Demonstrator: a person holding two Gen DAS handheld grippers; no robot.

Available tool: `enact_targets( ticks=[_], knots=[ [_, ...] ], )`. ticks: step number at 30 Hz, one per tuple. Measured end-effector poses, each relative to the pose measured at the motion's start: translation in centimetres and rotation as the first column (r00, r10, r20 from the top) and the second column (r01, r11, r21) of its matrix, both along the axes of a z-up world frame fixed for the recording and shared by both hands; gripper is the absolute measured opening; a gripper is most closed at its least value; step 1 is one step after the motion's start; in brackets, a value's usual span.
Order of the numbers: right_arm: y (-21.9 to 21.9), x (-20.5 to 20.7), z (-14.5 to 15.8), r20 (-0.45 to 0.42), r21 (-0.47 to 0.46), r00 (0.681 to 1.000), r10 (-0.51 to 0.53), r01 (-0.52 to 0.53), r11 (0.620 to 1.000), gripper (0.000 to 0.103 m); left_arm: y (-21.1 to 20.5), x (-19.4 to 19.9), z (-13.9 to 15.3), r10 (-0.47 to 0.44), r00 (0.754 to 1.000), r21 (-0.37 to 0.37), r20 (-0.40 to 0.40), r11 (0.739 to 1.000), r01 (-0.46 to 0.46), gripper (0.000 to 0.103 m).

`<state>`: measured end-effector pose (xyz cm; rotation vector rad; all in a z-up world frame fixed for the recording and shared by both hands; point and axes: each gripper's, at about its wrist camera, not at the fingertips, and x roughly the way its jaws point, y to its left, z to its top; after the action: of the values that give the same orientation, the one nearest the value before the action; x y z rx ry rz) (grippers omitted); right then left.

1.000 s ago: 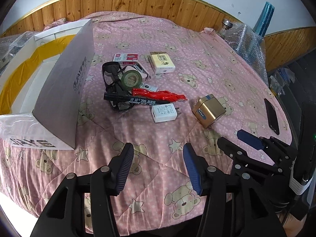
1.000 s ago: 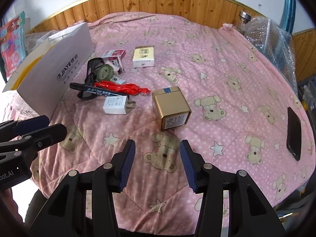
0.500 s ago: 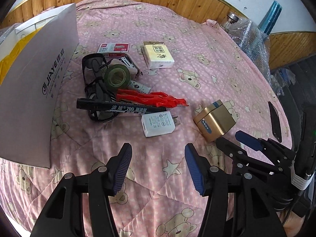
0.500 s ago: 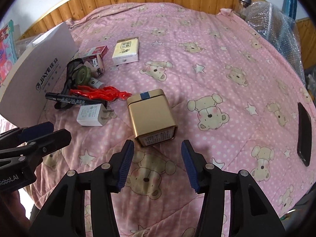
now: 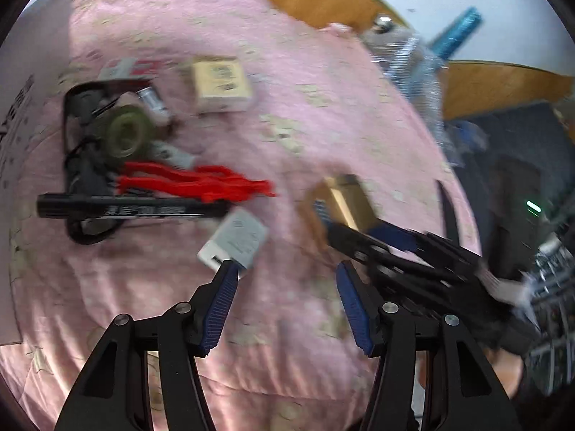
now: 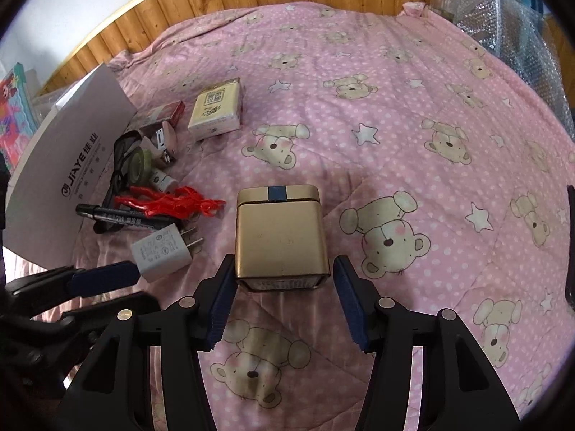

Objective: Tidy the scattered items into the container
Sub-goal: 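Grasp the gold tin with the right gripper while the left gripper grasps the white charger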

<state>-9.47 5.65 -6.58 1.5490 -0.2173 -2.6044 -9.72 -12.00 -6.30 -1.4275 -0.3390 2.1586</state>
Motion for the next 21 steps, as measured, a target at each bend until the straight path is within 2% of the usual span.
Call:
enact_targets(
  ticks=[3, 6, 8, 9, 10, 11, 12, 14, 21],
  knots=[
    [0.1, 0.0, -0.1, 0.003, -0.011, 1.000, 0.003, -0.003, 1.000, 0.057, -0.3, 0.3, 0.9, 0.012, 0.995, -0.073, -0.096, 0.997, -0.019, 0.061],
    [-0.2, -0.3, -0.2, -0.004, -0.004, 1.000, 0.012, -0.012, 1.000, 0.057, 0.3, -0.6, 0.3, 0.003, 0.993, -0.160, -0.116, 0.987, -0.022, 0.061],
    [-0.4, -0.5, -0.2, -0.016, 0.013, 1.000, 0.016, -0.016, 1.000, 0.057, 1.1, -1.0, -0.5, -0.013, 0.993, -0.188, -0.117, 0.982, -0.010, 0.061],
    [-0.4, -0.6, -0.3, -0.019, 0.014, 1.000, 0.018, -0.018, 1.000, 0.057, 1.4, -1.1, -1.1, -0.018, 0.994, -0.203, -0.111, 0.979, -0.005, 0.057],
    [-0.4, -0.6, -0.3, -0.020, 0.012, 1.000, 0.020, -0.020, 1.000, 0.057, 1.5, -1.3, -1.7, -0.004, 0.996, -0.219, -0.093, 0.976, -0.017, 0.041],
    [-0.2, -0.6, -0.3, -0.019, 0.002, 1.000, 0.020, -0.020, 1.000, 0.055, 1.3, -1.5, -2.1, 0.011, 0.997, -0.228, -0.080, 0.973, -0.029, 0.035],
    [0.0, -0.6, -0.3, -0.017, -0.009, 1.000, 0.020, -0.020, 1.000, 0.052, 1.0, -1.5, -2.2, 0.022, 0.997, -0.221, -0.075, 0.975, -0.038, 0.035],
    [0.3, -0.5, -0.4, -0.013, -0.025, 1.000, 0.019, -0.019, 0.999, 0.052, 0.6, -1.2, -2.1, 0.030, 0.996, -0.204, -0.079, 0.978, -0.045, 0.035],
    [-0.2, -0.9, -0.9, -0.012, -0.014, 0.999, 0.031, -0.031, 0.999, 0.053, 1.5, -1.1, -2.9, 0.015, 0.997, -0.244, -0.081, 0.969, -0.034, 0.039]
  ],
)
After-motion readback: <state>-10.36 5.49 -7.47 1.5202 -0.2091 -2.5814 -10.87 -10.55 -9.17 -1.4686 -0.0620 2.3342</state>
